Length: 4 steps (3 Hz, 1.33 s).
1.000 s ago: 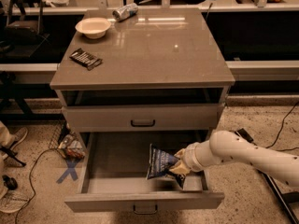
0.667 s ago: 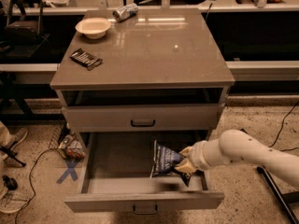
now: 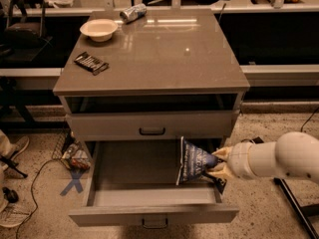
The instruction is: Pick blue chip bag from middle drawer and place on counter
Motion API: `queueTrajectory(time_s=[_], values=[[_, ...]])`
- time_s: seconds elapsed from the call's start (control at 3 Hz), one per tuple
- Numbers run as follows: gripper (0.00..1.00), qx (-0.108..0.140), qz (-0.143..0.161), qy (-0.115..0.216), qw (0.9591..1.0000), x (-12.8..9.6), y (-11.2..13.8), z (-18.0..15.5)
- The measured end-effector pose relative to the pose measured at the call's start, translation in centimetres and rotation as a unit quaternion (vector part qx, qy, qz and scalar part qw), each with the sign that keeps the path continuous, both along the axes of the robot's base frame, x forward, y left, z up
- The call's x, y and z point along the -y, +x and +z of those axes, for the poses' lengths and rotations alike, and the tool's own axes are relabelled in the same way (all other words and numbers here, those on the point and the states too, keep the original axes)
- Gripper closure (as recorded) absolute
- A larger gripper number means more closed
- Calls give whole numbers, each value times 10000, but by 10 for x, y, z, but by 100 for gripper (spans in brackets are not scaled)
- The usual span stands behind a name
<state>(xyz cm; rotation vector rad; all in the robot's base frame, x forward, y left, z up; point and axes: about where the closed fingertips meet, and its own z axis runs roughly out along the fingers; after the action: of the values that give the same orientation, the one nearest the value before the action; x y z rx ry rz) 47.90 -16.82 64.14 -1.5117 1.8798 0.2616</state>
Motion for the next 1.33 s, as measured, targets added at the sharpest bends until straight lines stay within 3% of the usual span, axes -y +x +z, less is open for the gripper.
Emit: queueTrajectory(time_s=[0.33,0.67,1.0,1.33], values=[[100,434,-29,-375,9983,21,-12,69],[100,469,-12,-387,9981,20,-10,73],[100,908,205,-531,9942,11,9,118],[100,1689,410,-846,9811,-4,30,214]])
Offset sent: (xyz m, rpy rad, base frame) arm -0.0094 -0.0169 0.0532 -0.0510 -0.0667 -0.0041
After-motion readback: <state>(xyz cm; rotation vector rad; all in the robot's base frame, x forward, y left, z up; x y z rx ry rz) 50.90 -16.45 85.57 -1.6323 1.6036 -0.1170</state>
